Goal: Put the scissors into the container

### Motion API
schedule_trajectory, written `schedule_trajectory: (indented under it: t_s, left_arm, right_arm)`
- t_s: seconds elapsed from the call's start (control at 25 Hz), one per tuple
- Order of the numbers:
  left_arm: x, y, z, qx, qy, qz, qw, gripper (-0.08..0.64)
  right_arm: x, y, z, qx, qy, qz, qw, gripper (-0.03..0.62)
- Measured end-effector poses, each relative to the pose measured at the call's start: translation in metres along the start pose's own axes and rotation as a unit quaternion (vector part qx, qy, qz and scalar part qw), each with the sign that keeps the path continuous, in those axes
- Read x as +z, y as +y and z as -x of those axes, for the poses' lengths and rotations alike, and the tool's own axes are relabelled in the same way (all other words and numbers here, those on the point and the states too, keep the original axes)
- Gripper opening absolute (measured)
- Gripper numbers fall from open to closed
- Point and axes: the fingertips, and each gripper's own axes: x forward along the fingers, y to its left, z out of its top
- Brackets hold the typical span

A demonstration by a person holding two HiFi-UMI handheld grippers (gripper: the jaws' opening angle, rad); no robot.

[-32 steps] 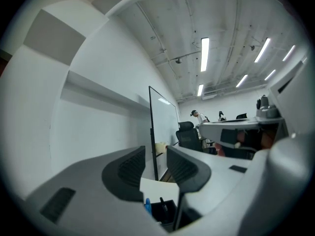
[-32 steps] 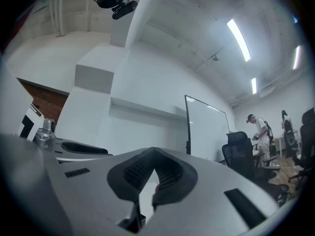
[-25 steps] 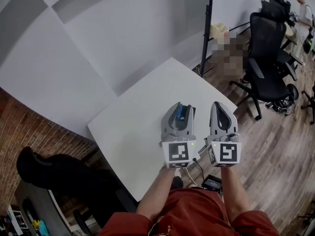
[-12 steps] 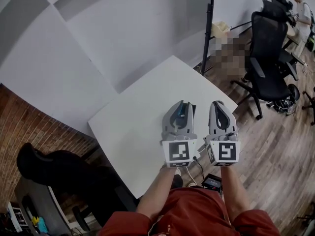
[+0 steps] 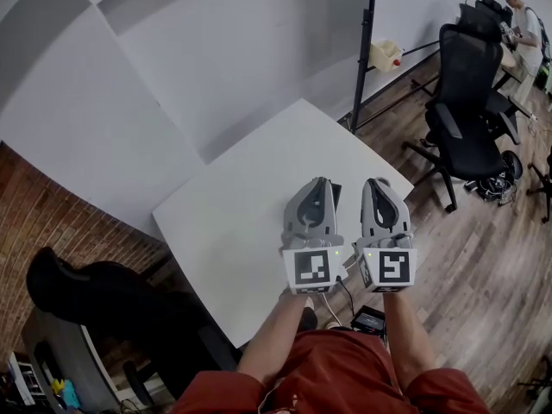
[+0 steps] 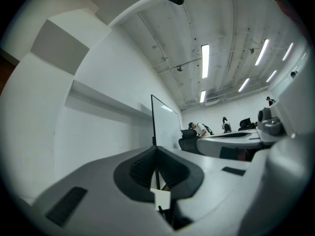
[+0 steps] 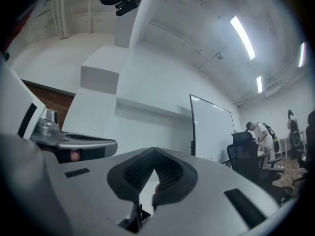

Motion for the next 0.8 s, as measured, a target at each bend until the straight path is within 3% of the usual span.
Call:
schedule_trajectory:
  t_s: [0.8]
  left_arm:
    - [-0.008,0.007,0.000,0.005,0.001,0.015,0.9999,0.012]
  right_arm:
    - [0.002,0.004,-0.005,-0.002,0.001,-0.001,1.000,0.008]
